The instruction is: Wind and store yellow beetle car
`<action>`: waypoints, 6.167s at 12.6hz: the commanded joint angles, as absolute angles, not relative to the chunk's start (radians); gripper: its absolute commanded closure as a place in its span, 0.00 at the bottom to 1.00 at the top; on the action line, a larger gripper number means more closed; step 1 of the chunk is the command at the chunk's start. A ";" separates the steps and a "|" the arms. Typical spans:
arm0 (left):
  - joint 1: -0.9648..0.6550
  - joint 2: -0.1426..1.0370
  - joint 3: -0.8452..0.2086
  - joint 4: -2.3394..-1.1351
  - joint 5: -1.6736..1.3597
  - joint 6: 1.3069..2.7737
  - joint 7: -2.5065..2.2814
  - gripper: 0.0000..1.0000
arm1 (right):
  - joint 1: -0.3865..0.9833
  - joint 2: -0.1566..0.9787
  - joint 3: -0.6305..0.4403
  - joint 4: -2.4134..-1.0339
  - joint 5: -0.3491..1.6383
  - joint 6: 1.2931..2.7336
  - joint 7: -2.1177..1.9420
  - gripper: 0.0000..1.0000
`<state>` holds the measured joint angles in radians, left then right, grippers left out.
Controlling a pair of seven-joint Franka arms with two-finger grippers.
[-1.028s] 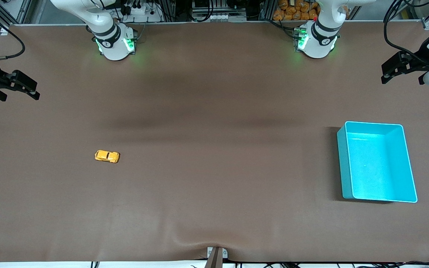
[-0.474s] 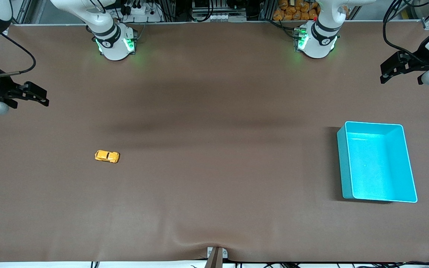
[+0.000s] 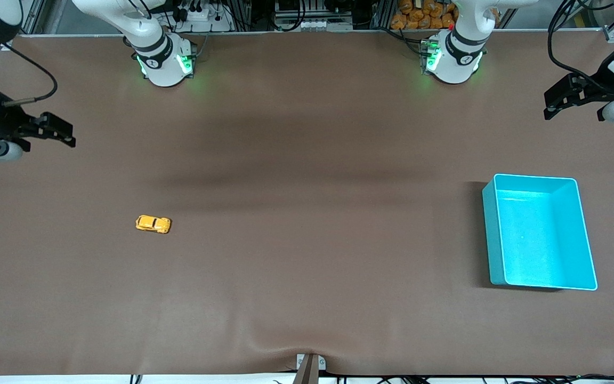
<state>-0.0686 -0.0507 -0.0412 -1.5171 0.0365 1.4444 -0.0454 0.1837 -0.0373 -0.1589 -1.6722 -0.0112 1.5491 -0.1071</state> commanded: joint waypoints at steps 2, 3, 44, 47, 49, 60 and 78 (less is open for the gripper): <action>-0.066 -0.046 -0.044 -1.506 0.034 1.427 -0.055 0.00 | 0.215 0.018 -0.160 -1.651 -0.003 1.540 -0.312 0.00; -0.066 -0.046 -0.044 -1.506 0.034 1.427 -0.055 0.00 | 0.218 0.049 -0.160 -1.657 -0.029 1.546 -0.389 0.00; -0.066 -0.046 -0.044 -1.517 0.034 1.425 -0.058 0.00 | 0.232 0.534 -0.109 -1.979 -0.112 2.425 -1.345 0.91; -0.066 -0.046 -0.046 -1.522 0.034 1.425 -0.061 0.00 | 0.229 0.532 -0.101 -1.979 -0.112 2.396 -1.350 0.90; -0.066 -0.046 -0.046 -1.523 0.034 1.425 -0.067 0.00 | 0.226 0.540 -0.103 -1.979 -0.112 2.405 -1.351 0.87; -0.075 -0.048 -0.048 -1.589 -0.018 1.427 -0.156 0.00 | 0.005 0.567 -0.104 -1.973 -0.114 2.439 -1.595 0.82; -0.064 -0.052 -0.048 -1.643 -0.018 1.460 -0.268 0.00 | -0.376 0.664 -0.104 -1.878 -0.115 2.456 -1.913 0.74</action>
<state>-0.0689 -0.0457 -0.0454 -1.6299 -0.0014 1.4489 -0.2557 -0.3328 0.5861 -0.1124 -1.8934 -0.1220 2.4631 -1.8941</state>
